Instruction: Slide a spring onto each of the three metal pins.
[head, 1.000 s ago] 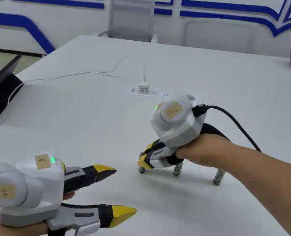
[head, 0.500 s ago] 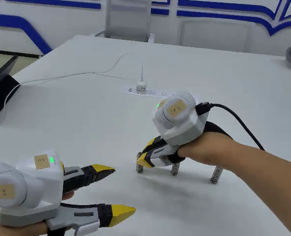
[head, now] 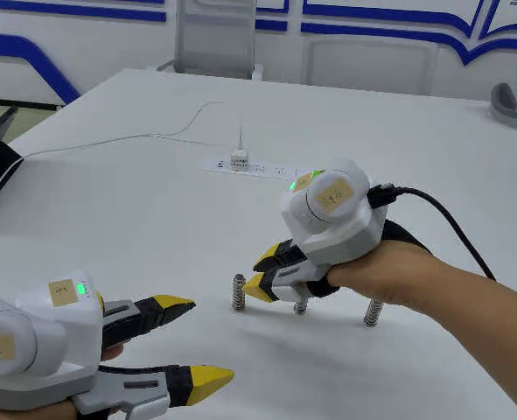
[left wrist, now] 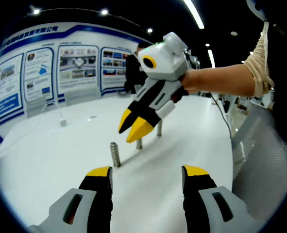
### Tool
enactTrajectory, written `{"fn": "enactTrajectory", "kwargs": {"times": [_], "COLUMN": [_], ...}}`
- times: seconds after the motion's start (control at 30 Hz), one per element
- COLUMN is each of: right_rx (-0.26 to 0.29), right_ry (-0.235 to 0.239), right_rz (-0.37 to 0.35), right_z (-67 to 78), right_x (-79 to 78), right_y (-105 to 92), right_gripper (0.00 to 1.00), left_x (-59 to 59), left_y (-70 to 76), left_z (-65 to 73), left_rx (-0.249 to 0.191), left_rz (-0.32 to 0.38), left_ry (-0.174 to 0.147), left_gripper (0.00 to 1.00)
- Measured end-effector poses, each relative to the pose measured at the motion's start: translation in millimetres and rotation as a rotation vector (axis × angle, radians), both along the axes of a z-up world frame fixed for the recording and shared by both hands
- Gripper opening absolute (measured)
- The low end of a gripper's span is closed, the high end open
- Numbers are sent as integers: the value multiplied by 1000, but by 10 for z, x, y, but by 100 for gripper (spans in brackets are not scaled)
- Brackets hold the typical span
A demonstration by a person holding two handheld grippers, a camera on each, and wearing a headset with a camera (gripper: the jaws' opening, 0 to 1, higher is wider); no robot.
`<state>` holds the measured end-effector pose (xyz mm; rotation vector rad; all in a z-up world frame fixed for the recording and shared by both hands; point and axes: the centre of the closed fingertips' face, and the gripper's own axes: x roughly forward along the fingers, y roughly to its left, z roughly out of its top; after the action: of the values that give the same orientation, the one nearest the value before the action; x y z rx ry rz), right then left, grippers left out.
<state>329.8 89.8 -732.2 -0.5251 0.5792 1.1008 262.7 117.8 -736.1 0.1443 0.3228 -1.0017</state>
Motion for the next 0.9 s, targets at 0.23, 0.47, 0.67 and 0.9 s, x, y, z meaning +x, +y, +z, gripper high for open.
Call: {"fn": "enactTrajectory", "kwargs": {"times": [0.23, 0.47, 0.67, 0.9], "right_rx": [22, 46, 48, 60], "right_ry": [-7, -10, -21, -22], "right_rz": [-14, -31, -42, -56], "right_z": [46, 78, 93, 91], "right_x": [-117, -249, -326, -435], "right_y": [-92, -207, -306, -415], "right_gripper": [20, 20, 21, 22], "left_x": [-4, -11, -10, -15], "left_y": [-25, -39, -48, -55], "left_z": [8, 12, 15, 11], "left_rx": [0, -3, -1, -4], "left_rz": [-5, -10, -14, -15], "left_ry": [-2, -4, -5, -4], "left_gripper": [59, 60, 61, 62]}}
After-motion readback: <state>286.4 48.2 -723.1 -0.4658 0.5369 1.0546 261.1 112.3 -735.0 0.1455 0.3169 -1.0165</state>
